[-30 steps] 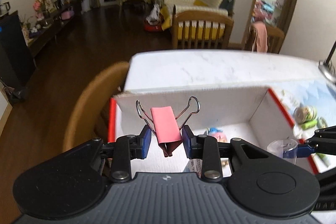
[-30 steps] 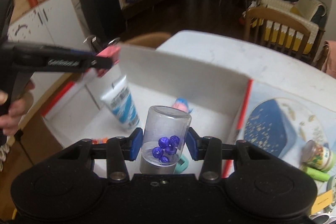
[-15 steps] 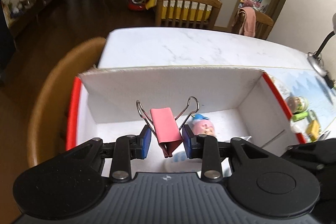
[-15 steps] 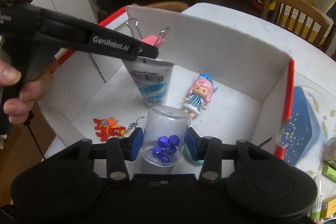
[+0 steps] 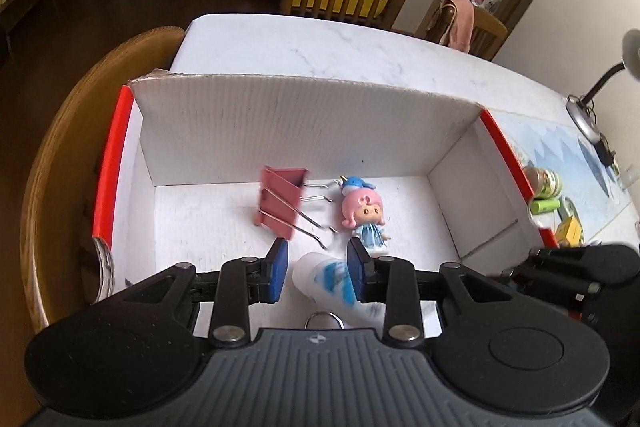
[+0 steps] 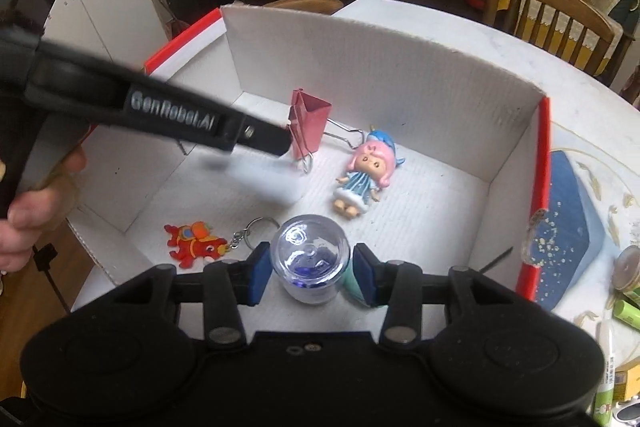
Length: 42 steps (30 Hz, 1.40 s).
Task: Organize rigid objects
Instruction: 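Open the right tool to drop the cylinder while the left tool releases the clip, then move both tools back over the remaining items on the table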
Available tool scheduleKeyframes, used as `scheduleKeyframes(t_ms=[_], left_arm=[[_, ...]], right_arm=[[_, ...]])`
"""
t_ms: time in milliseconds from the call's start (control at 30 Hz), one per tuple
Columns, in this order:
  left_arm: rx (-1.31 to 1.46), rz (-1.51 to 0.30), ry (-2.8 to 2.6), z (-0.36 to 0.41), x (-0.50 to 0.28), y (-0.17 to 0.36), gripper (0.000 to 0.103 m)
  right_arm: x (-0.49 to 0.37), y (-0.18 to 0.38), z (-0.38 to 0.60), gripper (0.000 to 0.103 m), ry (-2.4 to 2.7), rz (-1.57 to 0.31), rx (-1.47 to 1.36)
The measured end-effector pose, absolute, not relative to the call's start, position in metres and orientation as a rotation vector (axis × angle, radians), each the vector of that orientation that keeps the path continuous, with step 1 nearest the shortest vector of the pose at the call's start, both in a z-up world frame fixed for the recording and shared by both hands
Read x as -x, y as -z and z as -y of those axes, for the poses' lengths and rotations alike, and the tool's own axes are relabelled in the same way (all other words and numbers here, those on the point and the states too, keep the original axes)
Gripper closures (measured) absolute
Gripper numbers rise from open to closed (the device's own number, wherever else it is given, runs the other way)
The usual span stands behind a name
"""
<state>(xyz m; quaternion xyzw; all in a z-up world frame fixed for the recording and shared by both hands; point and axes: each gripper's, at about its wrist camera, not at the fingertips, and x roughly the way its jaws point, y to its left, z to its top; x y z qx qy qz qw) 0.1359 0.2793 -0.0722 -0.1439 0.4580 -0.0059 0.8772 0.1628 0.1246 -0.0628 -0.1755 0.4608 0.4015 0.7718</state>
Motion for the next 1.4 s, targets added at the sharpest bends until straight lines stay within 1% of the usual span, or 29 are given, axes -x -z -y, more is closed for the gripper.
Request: scheduleKeyframes(t_ms=[100, 167, 200, 267, 300, 400, 467, 500, 533, 633, 733, 767, 833, 900, 1000, 1100, 1133, 1300, 1400], left_arm=[[0.282, -0.948, 0.011, -0.276, -0.131, 0.069, 0.070], [0.270, -0.941, 0.008, -0.273, -0.127, 0.066, 0.064], [0.263, -0.936, 0.006, -0.272, -0.125, 0.064, 0.059], [0.250, -0.922, 0.001, -0.269, -0.121, 0.060, 0.054], [0.246, -0.917, -0.002, -0.268, -0.119, 0.058, 0.052], [0.235, -0.901, -0.008, -0.264, -0.114, 0.050, 0.051], [0.224, -0.888, -0.017, -0.260, -0.110, 0.045, 0.045], [0.219, -0.880, -0.020, -0.257, -0.108, 0.042, 0.040], [0.211, -0.872, -0.021, -0.254, -0.106, 0.039, 0.039], [0.191, -0.856, -0.021, -0.244, -0.102, 0.029, 0.039], [0.176, -0.842, -0.025, -0.233, -0.099, 0.020, 0.039], [0.171, -0.837, -0.026, -0.229, -0.099, 0.017, 0.038], [0.161, -0.826, -0.032, -0.218, -0.097, 0.012, 0.030], [0.158, -0.815, -0.035, -0.208, -0.097, 0.008, 0.028], [0.149, -0.806, -0.030, -0.189, -0.099, 0.001, 0.027], [0.137, -0.793, -0.032, -0.166, -0.101, -0.003, 0.018], [0.138, -0.788, -0.030, -0.157, -0.103, -0.004, 0.018], [0.128, -0.792, -0.014, -0.113, -0.113, -0.003, 0.018], [0.127, -0.798, -0.002, -0.086, -0.121, 0.001, 0.013]], right_arm=[[-0.162, 0.058, -0.121, 0.058, -0.863, -0.984, 0.373], [-0.162, 0.054, -0.118, 0.056, -0.860, -0.976, 0.369], [-0.161, 0.053, -0.117, 0.054, -0.858, -0.971, 0.367], [-0.160, 0.049, -0.114, 0.047, -0.856, -0.959, 0.359], [-0.159, 0.047, -0.112, 0.047, -0.854, -0.950, 0.356], [-0.157, 0.040, -0.106, 0.046, -0.852, -0.934, 0.343], [-0.154, 0.035, -0.101, 0.044, -0.852, -0.921, 0.334], [-0.153, 0.033, -0.098, 0.044, -0.853, -0.914, 0.329], [-0.152, 0.030, -0.094, 0.044, -0.855, -0.908, 0.323], [-0.148, 0.021, -0.085, 0.039, -0.864, -0.885, 0.304], [-0.144, 0.012, -0.074, 0.038, -0.874, -0.863, 0.284], [-0.143, 0.009, -0.069, 0.035, -0.878, -0.854, 0.278], [-0.141, 0.004, -0.060, 0.031, -0.880, -0.838, 0.267], [-0.142, -0.001, -0.048, 0.028, -0.883, -0.824, 0.249], [-0.145, -0.008, -0.026, 0.023, -0.884, -0.810, 0.221], [-0.149, -0.011, -0.001, 0.017, -0.877, -0.800, 0.206], [-0.152, -0.011, 0.008, 0.015, -0.875, -0.797, 0.204], [-0.166, -0.011, 0.054, 0.013, -0.850, -0.785, 0.209], [-0.177, -0.008, 0.087, 0.013, -0.829, -0.776, 0.216]])
